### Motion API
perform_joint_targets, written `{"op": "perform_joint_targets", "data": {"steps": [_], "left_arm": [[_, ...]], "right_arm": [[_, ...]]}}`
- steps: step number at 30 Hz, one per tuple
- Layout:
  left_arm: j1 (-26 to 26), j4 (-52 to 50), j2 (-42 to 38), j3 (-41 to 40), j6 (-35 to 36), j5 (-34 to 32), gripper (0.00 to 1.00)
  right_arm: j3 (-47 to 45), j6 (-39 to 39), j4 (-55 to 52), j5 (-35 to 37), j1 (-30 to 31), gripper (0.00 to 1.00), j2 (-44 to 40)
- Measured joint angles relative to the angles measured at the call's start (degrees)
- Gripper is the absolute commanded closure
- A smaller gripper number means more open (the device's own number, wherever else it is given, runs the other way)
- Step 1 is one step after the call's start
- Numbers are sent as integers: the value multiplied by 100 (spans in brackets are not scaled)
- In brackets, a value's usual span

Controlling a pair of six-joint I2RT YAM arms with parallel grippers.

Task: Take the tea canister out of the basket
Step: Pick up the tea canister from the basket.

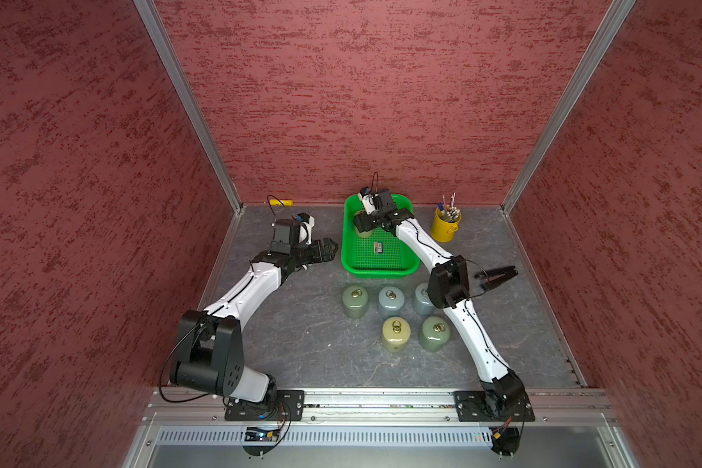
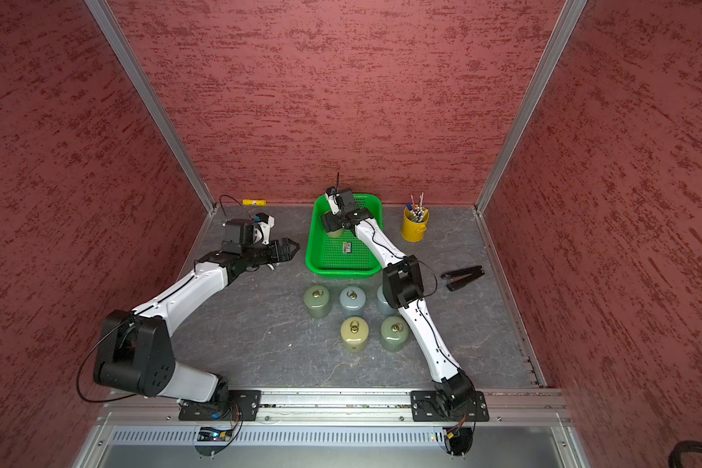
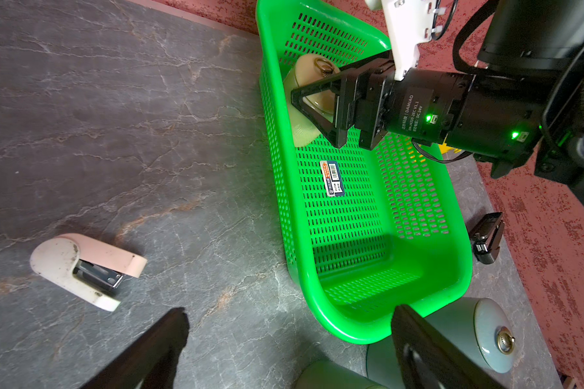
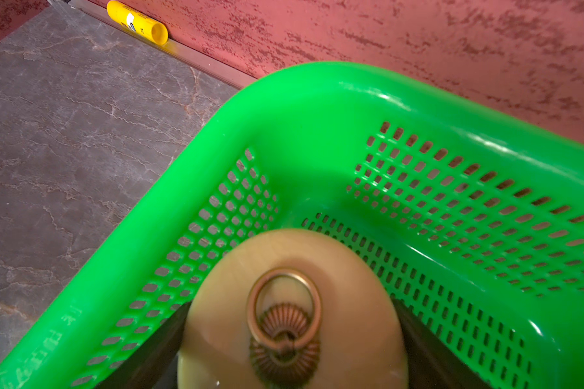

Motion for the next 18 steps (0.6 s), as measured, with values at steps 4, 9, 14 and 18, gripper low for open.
{"op": "perform_joint_targets", "data": {"steps": [4, 9, 14, 18], "left_arm": [[0, -44, -13, 0, 0, -2, 2], [0, -76, -155, -4, 0, -4, 2], [-2, -81, -334, -39, -2, -2, 2], [-26, -144, -472, -68, -2, -9, 1]], "right_arm": [[-267, -20, 170, -42, 0, 59, -114], [-1266, -72, 555, -59, 15, 100, -658], [-2387, -105, 809, -57, 68, 100, -1333], [-3456, -140, 1121, -55, 116, 100, -1974]]}}
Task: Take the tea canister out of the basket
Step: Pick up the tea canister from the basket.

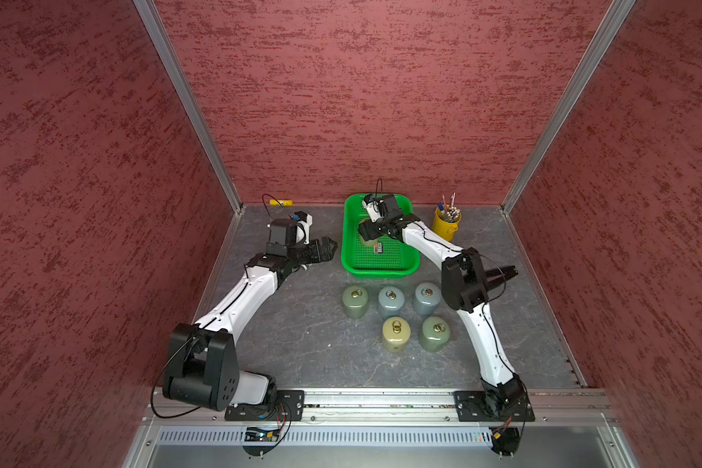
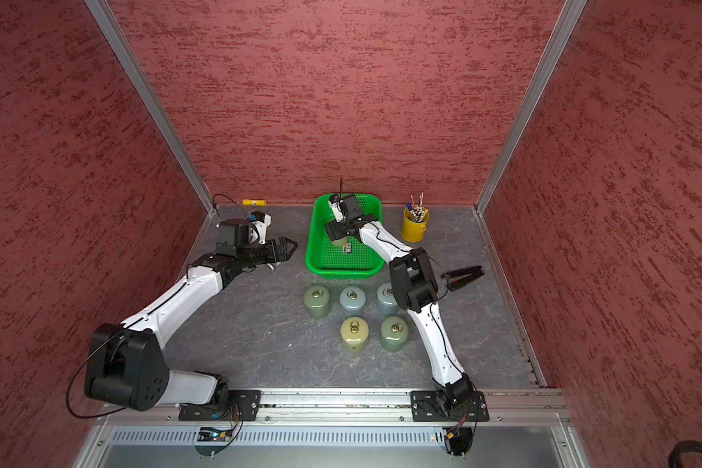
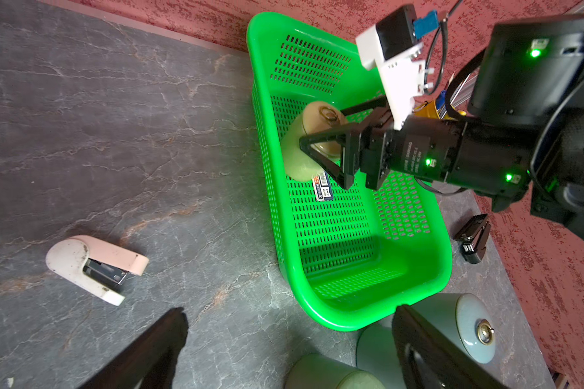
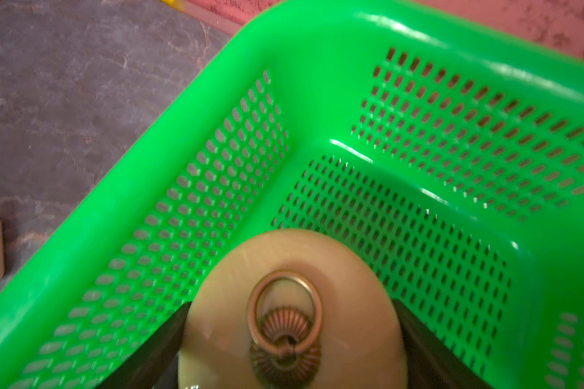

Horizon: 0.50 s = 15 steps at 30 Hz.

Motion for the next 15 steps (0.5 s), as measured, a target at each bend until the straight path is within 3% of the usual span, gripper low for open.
{"op": "perform_joint_targets", "data": {"steps": [9, 15], "left_arm": [[-74, -120, -323, -55, -4, -17, 1], [-111, -212, -498, -57, -4, -37, 1]], "right_arm": [[-1840, -175, 219, 20, 269, 100, -1519], [-2575, -354, 216, 24, 584, 100, -2931]]}}
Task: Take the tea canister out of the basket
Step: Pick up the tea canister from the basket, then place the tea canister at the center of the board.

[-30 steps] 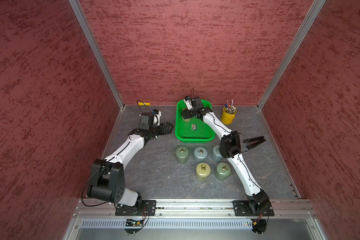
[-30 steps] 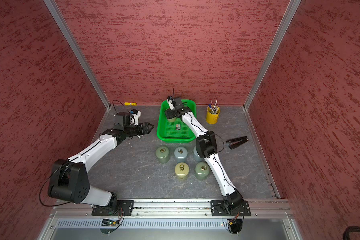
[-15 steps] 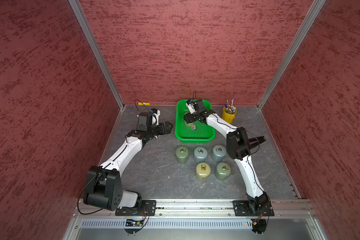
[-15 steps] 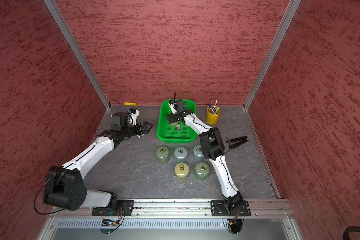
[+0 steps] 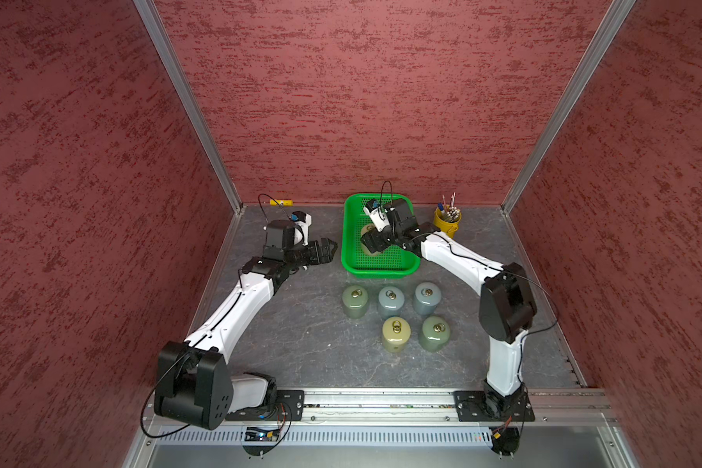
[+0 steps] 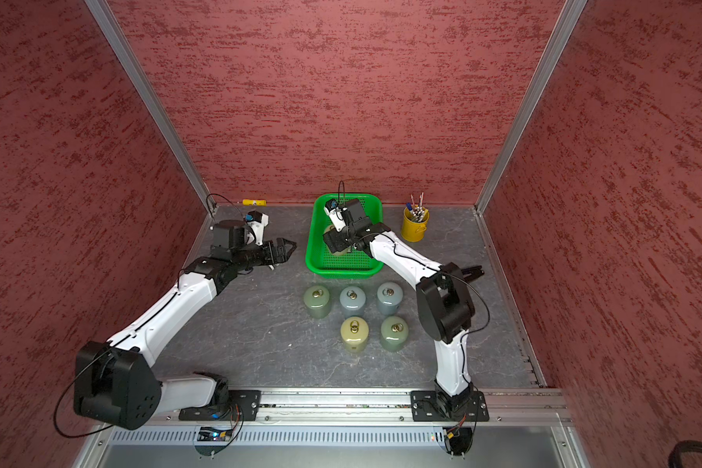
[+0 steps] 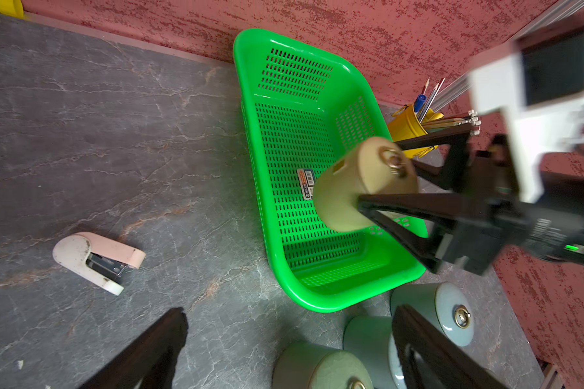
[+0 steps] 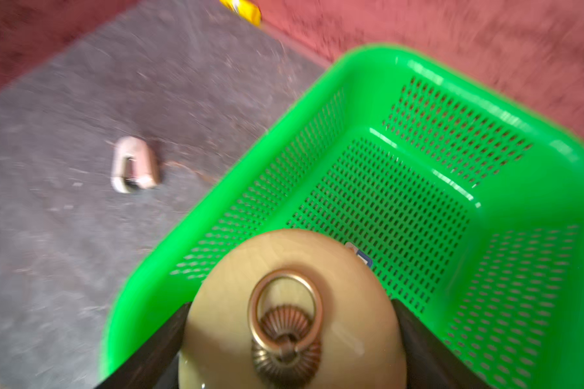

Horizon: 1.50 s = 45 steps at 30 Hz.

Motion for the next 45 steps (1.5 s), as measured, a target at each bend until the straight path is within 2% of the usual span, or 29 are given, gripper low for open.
{"op": "perform_joint_targets", "data": {"steps": [7, 12, 21, 29, 33, 45], "left_arm": [[-63, -190, -85, 0, 0, -57, 1], [-85, -280, -212, 0, 4, -151, 1], [-92, -404, -264, 2, -81, -275, 1], [-92, -463, -264, 2, -195, -282, 1], [-92, -461, -264, 2, -195, -286, 0], [-92, -461, -264, -22, -170, -363, 0]], "right_arm": [[-809, -173, -26, 46, 645, 100, -1681], [-1871, -98, 2, -96, 1126, 100, -2747], [-3722, 527, 74, -177, 1989, 100, -3877], [-4404, 1169, 756, -66, 2723, 100, -3836], [-4592, 1346, 1152, 153, 2981, 100, -3436], [-4625, 1488, 1821, 817, 3265, 100, -2308]]}}
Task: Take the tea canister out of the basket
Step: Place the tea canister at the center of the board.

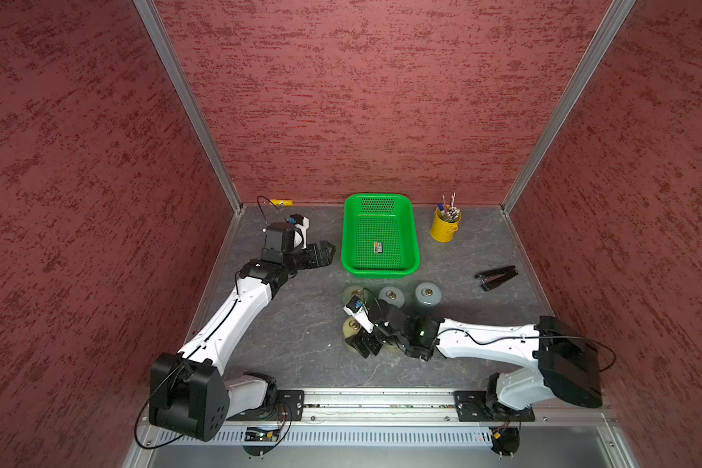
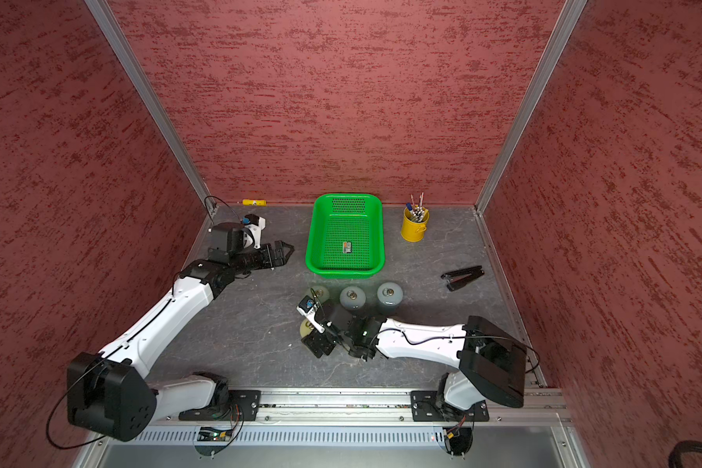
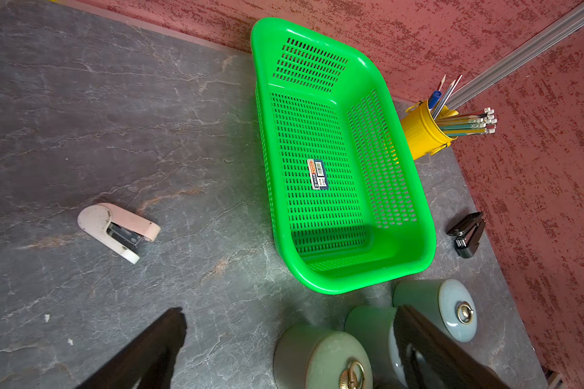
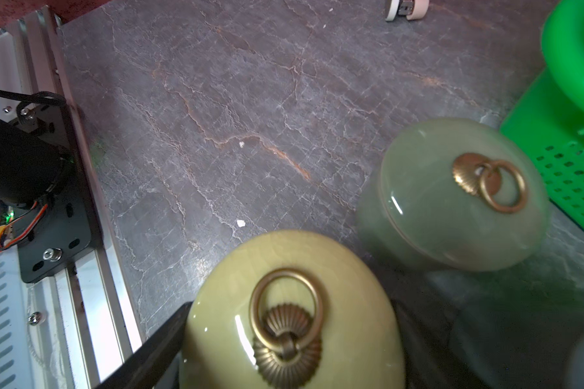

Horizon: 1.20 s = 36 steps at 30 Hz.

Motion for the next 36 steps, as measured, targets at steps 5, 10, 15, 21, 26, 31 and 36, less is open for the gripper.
{"op": "perform_joint_targets", "data": {"steps": [5, 10, 15, 21, 26, 31, 36], "left_arm": [[4, 4, 0, -20, 24, -26, 0], [4, 4, 0, -24, 24, -24, 0], [4, 11, 2, -50, 28, -26, 0], [4, 11, 2, -61, 28, -28, 0], [4, 11, 7, -61, 35, -28, 0], [4, 9, 7, -61, 70, -28, 0], [4, 11, 7, -61, 72, -44, 0]], "right_arm": [[-63, 26, 140, 120, 28, 94, 192], [-63, 26, 264, 264, 31, 83, 323], [-63, 46, 369, 341, 42, 54, 382], [-63, 48, 400, 411, 48, 14, 396], [-63, 59, 540, 479, 50, 1, 396], [-63, 57, 627, 494, 50, 1, 393], [-63, 42, 608, 498, 52, 1, 264]]}}
